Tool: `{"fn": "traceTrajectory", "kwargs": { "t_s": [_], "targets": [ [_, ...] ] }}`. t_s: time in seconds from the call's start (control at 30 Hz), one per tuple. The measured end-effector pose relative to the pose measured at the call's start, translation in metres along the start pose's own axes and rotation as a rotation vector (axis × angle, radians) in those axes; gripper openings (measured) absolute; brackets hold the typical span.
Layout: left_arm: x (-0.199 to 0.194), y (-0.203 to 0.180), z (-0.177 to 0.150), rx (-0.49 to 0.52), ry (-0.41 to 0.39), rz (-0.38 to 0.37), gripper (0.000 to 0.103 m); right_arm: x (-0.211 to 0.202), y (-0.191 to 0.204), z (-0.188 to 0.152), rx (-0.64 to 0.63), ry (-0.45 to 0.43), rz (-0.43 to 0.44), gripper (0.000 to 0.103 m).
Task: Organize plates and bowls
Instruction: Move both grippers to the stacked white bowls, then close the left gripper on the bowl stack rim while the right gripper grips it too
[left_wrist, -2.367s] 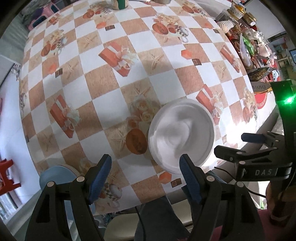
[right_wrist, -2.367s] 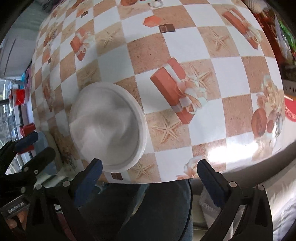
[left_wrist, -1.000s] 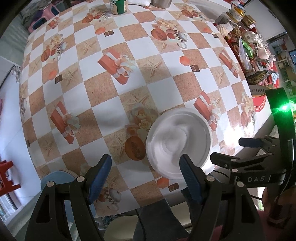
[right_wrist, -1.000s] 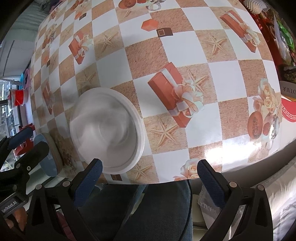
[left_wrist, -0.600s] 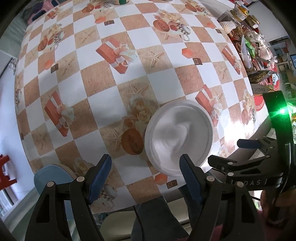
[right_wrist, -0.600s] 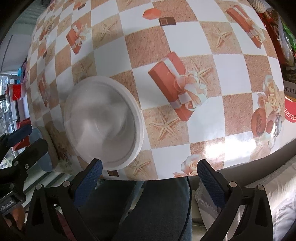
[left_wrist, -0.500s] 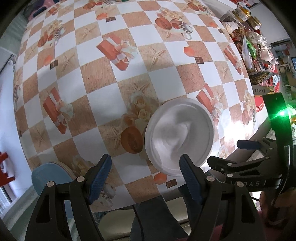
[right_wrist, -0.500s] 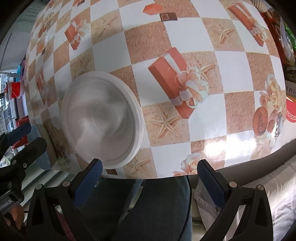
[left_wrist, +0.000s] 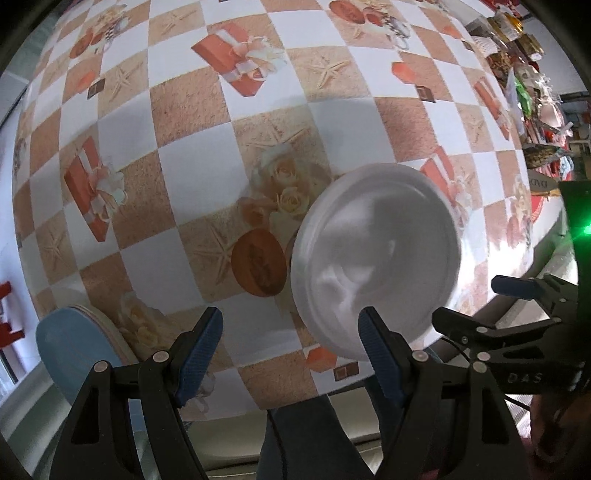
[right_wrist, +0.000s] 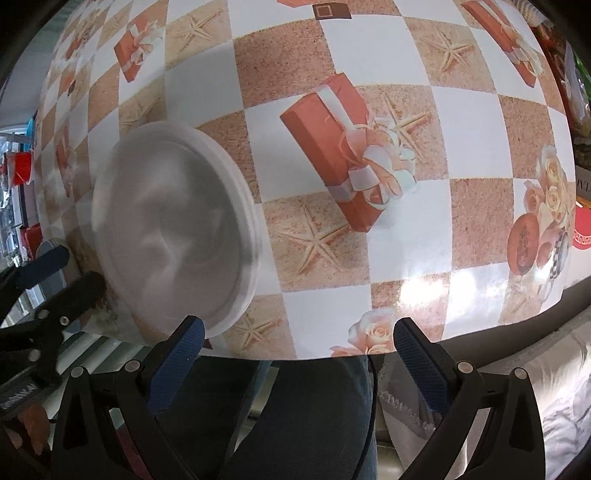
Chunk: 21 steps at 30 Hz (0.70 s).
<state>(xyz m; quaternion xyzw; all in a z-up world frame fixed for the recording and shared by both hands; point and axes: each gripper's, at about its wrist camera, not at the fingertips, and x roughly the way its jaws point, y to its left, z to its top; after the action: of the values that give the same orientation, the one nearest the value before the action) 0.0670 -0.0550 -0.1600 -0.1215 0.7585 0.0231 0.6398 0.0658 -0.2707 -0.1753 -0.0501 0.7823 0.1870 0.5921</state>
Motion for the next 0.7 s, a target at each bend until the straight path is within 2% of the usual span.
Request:
{"fn": "traceTrajectory", "kwargs": {
  "t_s": [0.23, 0.5, 0.57, 0.6, 0.63, 0.67, 0.7],
  "targets": [
    [0.012, 0.004, 0.006, -0.042, -0.044, 0.049, 0.079, 0.005, 0.005, 0.019, -0.014, -0.034, -0.019, 0.103],
    [0.032, 0.003, 0.013, -0.038, -0.029, 0.075, 0.078, 0.018, 0.014, 0.04, -0.027, -0.036, -0.045, 0.103],
    [0.038, 0.007, 0.013, -0.055, -0.015, 0.057, 0.076, 0.018, 0.02, 0.043, -0.037, -0.045, -0.053, 0.103],
    [0.041, 0.008, 0.013, -0.065, -0.004, 0.046, 0.069, 0.018, 0.023, 0.044, -0.044, -0.048, -0.048, 0.102],
    [0.044, 0.009, 0.013, -0.07, 0.005, 0.033, 0.062, 0.019, 0.026, 0.045, -0.054, -0.047, -0.04, 0.091],
    [0.047, 0.009, 0.014, -0.078, 0.01, 0.01, 0.059, 0.02, 0.029, 0.046, -0.065, -0.042, -0.033, 0.073],
    [0.048, 0.009, 0.015, -0.086, 0.01, -0.01, 0.051, 0.023, 0.033, 0.055, -0.071, -0.035, -0.035, 0.065]
  ]
}}
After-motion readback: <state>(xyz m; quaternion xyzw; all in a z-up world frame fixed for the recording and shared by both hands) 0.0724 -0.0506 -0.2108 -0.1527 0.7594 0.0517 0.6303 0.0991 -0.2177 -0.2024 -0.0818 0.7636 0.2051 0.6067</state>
